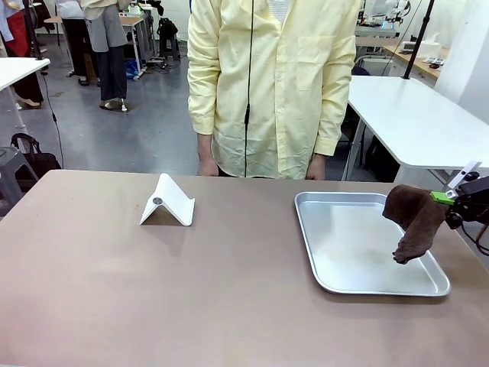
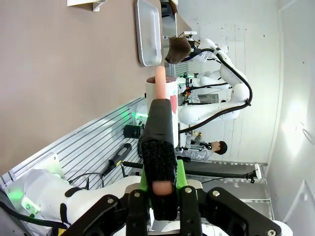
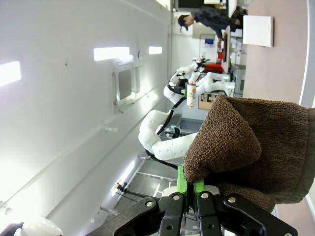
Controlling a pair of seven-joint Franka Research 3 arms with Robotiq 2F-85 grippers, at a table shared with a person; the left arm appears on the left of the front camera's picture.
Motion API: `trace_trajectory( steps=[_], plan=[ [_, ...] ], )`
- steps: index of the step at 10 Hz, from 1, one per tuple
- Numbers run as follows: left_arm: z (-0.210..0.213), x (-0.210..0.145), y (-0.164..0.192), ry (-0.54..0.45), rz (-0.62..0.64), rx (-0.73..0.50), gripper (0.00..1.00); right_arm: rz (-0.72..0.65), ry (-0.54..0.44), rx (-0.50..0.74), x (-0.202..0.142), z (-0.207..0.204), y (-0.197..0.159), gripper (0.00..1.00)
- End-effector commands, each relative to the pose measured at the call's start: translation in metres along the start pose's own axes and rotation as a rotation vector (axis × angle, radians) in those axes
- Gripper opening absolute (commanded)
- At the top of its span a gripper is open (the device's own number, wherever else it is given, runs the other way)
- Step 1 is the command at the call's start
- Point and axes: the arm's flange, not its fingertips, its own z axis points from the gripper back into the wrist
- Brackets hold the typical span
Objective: Clean the surface of the table.
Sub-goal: Return the Lint Roller and towel to their original positions.
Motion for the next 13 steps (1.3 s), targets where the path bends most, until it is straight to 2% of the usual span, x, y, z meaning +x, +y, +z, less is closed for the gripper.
trace_trajectory(
  steps=[1, 4, 7, 8, 9, 10, 13],
  plan=[
    [0.000, -0.003, -0.002, 0.001, -0.003, 0.007, 0.22, 0.012, 0.008, 0.011, -0.001, -0.001, 0.004, 0.06],
    [0.000, 0.000, 0.000, 0.000, 0.000, 0.000, 0.22, 0.000, 0.000, 0.000, 0.000, 0.000, 0.000, 0.06],
    [-0.041, 0.010, -0.051, 0.069, -0.111, -0.002, 0.22, 0.090, 0.082, -0.146, 0.013, -0.072, 0.027, 0.06],
    [-0.067, 0.018, -0.062, 0.077, -0.107, 0.021, 0.22, 0.182, 0.042, -0.219, 0.024, -0.097, 0.025, 0.06],
    [-0.095, 0.025, -0.071, 0.127, -0.101, 0.046, 0.22, 0.205, 0.027, -0.218, 0.036, -0.124, 0.019, 0.06],
    [-0.126, 0.036, -0.085, 0.167, -0.092, 0.060, 0.22, 0.213, 0.034, -0.225, 0.046, -0.153, 0.014, 0.06],
    [-0.207, 0.068, -0.126, 0.142, -0.091, 0.102, 0.22, 0.219, 0.114, -0.235, 0.072, -0.231, -0.005, 0.06]
  ],
)
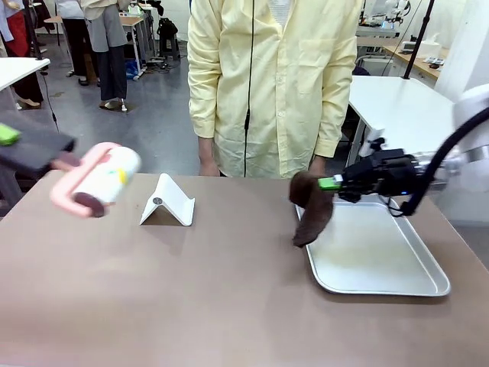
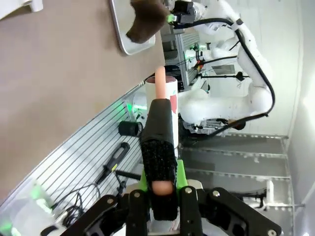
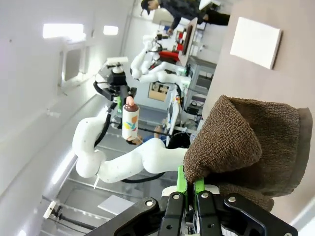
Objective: Clean the surface of the table.
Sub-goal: Return the Lint Roller and towel to their original positions.
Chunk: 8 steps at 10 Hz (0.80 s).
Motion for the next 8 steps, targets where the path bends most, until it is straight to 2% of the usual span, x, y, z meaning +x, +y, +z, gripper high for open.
trace_trajectory(
  steps=[1, 2, 5, 6, 8],
  plan=[
    [-0.039, 0.030, -0.021, -0.019, 0.040, 0.069, 0.22, -0.006, 0.023, -0.015, 0.026, -0.040, -0.012, 0.06],
    [-0.056, 0.050, -0.024, 0.006, 0.070, 0.120, 0.22, -0.024, 0.057, -0.039, 0.033, -0.060, -0.021, 0.06],
    [-0.090, 0.136, -0.008, -0.217, 0.139, 0.277, 0.22, -0.044, 0.010, -0.152, 0.043, -0.094, -0.048, 0.06],
    [-0.099, 0.160, 0.006, -0.251, 0.159, 0.323, 0.22, -0.065, 0.018, -0.168, 0.046, -0.094, -0.051, 0.06],
    [-0.113, 0.190, 0.034, -0.187, 0.199, 0.334, 0.22, -0.105, 0.003, -0.201, 0.054, -0.087, -0.056, 0.06]
  ],
)
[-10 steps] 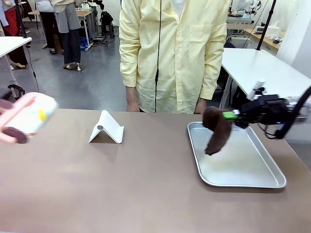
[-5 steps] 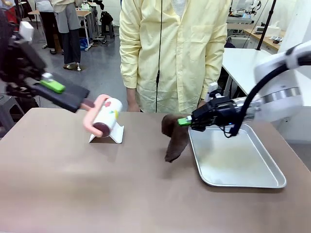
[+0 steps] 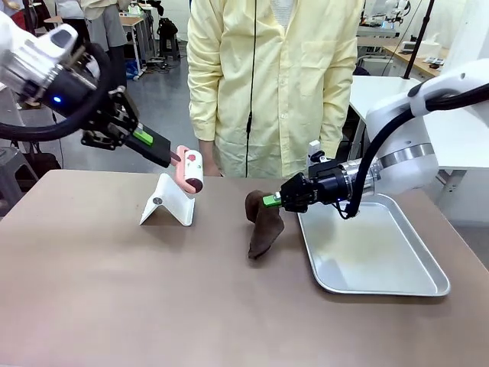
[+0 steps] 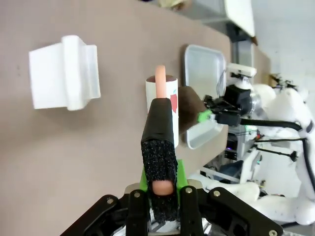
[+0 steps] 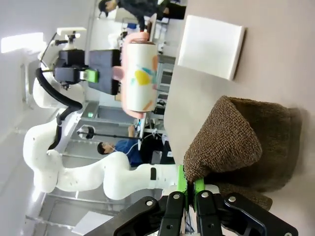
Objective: Clean the surface of the table.
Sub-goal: Return the Lint Roller and towel to their original positions.
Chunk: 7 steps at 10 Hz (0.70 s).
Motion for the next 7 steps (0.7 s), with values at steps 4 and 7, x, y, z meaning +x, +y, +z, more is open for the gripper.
trace_trajectory(
  steps=[4, 7],
  plan=[
    [-0.029, 0.019, 0.015, 0.077, 0.014, 0.014, 0.22, -0.178, -0.016, -0.088, 0.018, 0.017, -0.026, 0.06],
    [-0.029, 0.019, 0.015, 0.077, 0.014, 0.014, 0.22, -0.107, -0.047, -0.066, 0.010, 0.013, -0.015, 0.06]
  ],
)
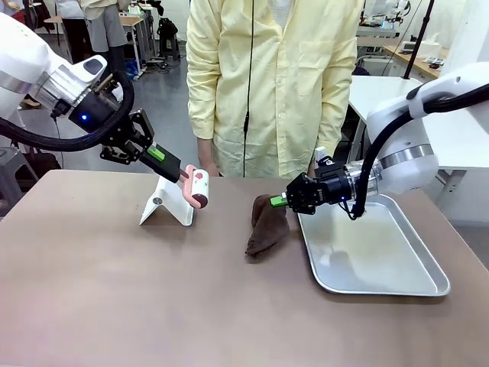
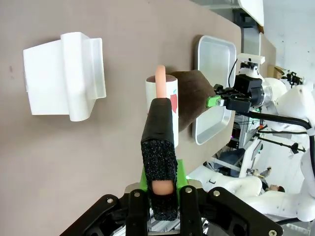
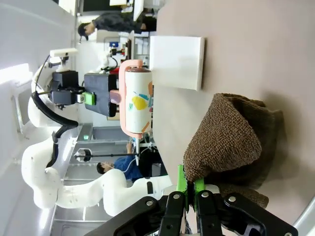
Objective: Clean the surface of the table.
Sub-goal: Return the Lint Roller and towel to their original positions.
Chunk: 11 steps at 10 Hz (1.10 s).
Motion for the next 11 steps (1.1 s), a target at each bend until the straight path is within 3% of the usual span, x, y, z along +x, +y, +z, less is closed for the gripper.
trace_trajectory(
  steps=[1, 3, 4, 6, 11],
  plan=[
    [0.001, -0.006, 0.000, -0.016, 0.003, 0.007, 0.22, 0.024, -0.006, 0.011, -0.001, 0.000, 0.007, 0.06],
    [0.001, 0.000, -0.001, -0.002, -0.002, 0.000, 0.22, 0.005, 0.000, 0.001, 0.000, 0.000, 0.003, 0.06],
    [0.003, 0.012, 0.003, -0.018, 0.000, 0.034, 0.22, 0.007, -0.030, -0.106, 0.002, -0.004, 0.012, 0.06],
    [0.000, 0.025, 0.003, -0.012, -0.019, 0.055, 0.22, -0.010, -0.044, -0.192, 0.004, -0.012, 0.012, 0.06],
    [-0.022, 0.058, 0.011, 0.047, 0.045, 0.153, 0.22, -0.038, -0.017, -0.160, 0.014, -0.003, -0.004, 0.06]
  ],
)
